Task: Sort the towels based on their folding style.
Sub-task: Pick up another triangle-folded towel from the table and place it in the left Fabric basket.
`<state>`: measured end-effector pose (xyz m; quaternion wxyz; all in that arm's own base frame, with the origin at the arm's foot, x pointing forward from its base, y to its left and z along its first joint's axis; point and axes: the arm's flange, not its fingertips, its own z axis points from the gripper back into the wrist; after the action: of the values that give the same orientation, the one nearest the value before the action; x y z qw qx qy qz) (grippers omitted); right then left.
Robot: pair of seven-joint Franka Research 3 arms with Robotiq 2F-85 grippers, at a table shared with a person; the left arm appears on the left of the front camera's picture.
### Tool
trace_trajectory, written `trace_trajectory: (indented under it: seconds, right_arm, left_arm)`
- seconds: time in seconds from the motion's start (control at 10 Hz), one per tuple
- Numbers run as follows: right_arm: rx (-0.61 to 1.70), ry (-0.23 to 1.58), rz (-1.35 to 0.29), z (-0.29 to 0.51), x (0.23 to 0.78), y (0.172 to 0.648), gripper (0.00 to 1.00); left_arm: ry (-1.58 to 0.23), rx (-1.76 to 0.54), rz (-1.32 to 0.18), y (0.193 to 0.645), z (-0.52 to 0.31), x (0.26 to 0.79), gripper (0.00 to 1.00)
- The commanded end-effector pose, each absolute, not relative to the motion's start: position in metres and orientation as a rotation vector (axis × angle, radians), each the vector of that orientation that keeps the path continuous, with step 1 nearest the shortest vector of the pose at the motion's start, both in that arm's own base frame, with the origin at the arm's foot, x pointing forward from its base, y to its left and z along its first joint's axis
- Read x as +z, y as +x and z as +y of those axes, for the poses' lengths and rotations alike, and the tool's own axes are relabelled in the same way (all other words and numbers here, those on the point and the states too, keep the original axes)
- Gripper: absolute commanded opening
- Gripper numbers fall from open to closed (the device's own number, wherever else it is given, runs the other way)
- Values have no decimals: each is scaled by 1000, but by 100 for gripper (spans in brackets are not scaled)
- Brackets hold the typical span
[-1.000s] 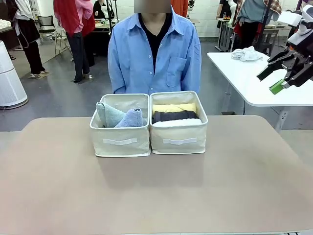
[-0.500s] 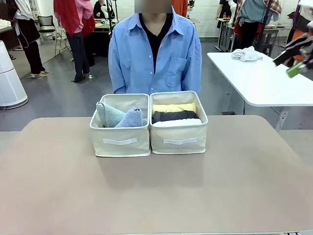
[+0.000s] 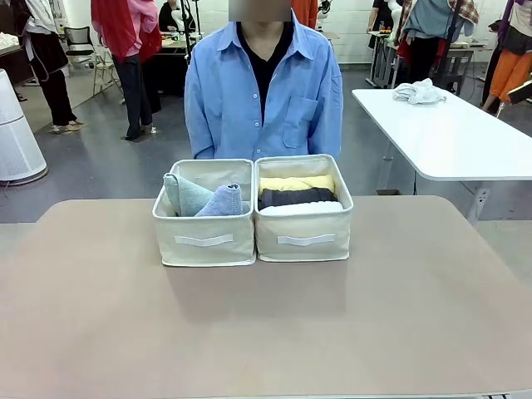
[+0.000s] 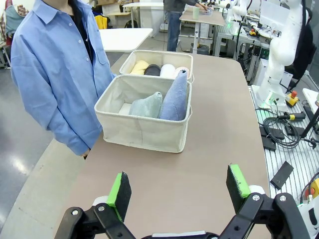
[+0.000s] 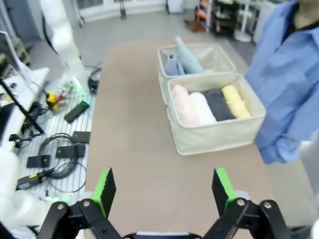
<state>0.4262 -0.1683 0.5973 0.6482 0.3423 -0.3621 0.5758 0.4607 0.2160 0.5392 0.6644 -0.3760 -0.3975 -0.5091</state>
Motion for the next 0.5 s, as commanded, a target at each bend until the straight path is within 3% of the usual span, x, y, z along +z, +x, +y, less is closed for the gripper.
trace_trajectory:
  seconds: [0.0, 0.2, 0.4]
  right_arm:
    - [1340, 833, -873, -184, 598, 428, 100]
    - [1283, 825, -936, -183, 591, 431, 100]
    - [1324, 822, -860, -183, 590, 422, 100]
  left_arm:
    - [-849, -1153, -895, 459, 216, 540, 100]
    - [-849, -1153, -895, 459, 216, 540, 100]
    - [-849, -1153, -895, 459, 216, 540, 100]
